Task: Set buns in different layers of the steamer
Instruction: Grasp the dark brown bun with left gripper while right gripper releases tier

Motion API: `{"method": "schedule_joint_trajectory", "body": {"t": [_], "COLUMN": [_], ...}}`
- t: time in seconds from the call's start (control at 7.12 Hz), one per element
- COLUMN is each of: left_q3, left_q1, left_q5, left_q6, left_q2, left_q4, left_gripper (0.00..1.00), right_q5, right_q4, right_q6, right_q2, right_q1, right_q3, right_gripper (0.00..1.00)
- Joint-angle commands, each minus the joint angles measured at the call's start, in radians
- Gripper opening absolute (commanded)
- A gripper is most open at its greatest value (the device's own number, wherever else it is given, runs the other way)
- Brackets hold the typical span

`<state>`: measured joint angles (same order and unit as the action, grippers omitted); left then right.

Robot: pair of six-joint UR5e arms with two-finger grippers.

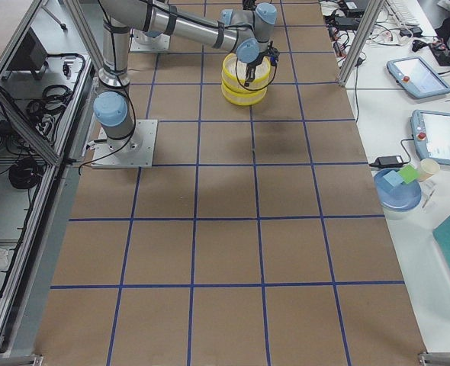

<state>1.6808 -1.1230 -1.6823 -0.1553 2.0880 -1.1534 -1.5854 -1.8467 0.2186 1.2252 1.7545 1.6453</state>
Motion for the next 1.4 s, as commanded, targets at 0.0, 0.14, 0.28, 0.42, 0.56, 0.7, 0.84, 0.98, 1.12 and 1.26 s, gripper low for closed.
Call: {"method": "schedule_joint_trajectory", "body": {"t": [0.0, 0.14, 0.28, 0.42, 0.56, 0.7, 0.84, 0.98, 1.12, 1.26], "left_q3": [-0.004, -0.010, -0.018, -0.035, -0.044, -0.059, -0.070, -0.070, -0.070, -0.078], "left_q1": [0.000, 0.000, -0.001, -0.008, -0.023, -0.050, -0.099, -0.148, -0.202, -0.256], "left_q5": [0.003, 0.006, 0.010, 0.038, 0.147, 0.168, 0.170, 0.168, 0.173, 0.238], "left_q6": [0.000, -0.004, -0.012, 0.000, 0.052, 0.131, 0.167, 0.230, 0.311, 0.406], "left_q2": [0.009, -0.002, -0.020, -0.034, -0.046, -0.048, -0.066, -0.092, -0.121, -0.152], "left_q4": [0.001, 0.001, 0.003, 0.003, 0.001, 0.003, 0.003, 0.003, 0.003, 0.003], "left_gripper": [0.00, 0.00, 0.00, 0.00, 0.00, 0.00, 0.00, 0.00, 0.00, 0.00], "right_q5": [-0.013, -0.013, -0.014, -0.016, -0.015, -0.015, -0.008, -0.008, 0.001, 0.005], "right_q4": [-0.002, -0.002, 0.000, 0.000, 0.000, 0.003, 0.004, 0.012, 0.009, 0.029], "right_q6": [-0.002, -0.002, -0.002, -0.002, -0.002, -0.002, -0.002, -0.007, -0.011, -0.011], "right_q2": [-0.001, -0.001, -0.001, -0.001, 0.000, 0.002, 0.007, 0.011, 0.029, 0.093], "right_q1": [0.000, 0.000, 0.000, 0.000, 0.000, 0.000, 0.000, 0.000, 0.000, 0.000], "right_q3": [0.001, 0.001, 0.007, 0.016, 0.016, 0.016, 0.016, 0.010, -0.004, -0.019], "right_gripper": [0.00, 0.00, 0.00, 0.00, 0.01, 0.72, 1.00, 1.00, 1.00, 1.00]}}
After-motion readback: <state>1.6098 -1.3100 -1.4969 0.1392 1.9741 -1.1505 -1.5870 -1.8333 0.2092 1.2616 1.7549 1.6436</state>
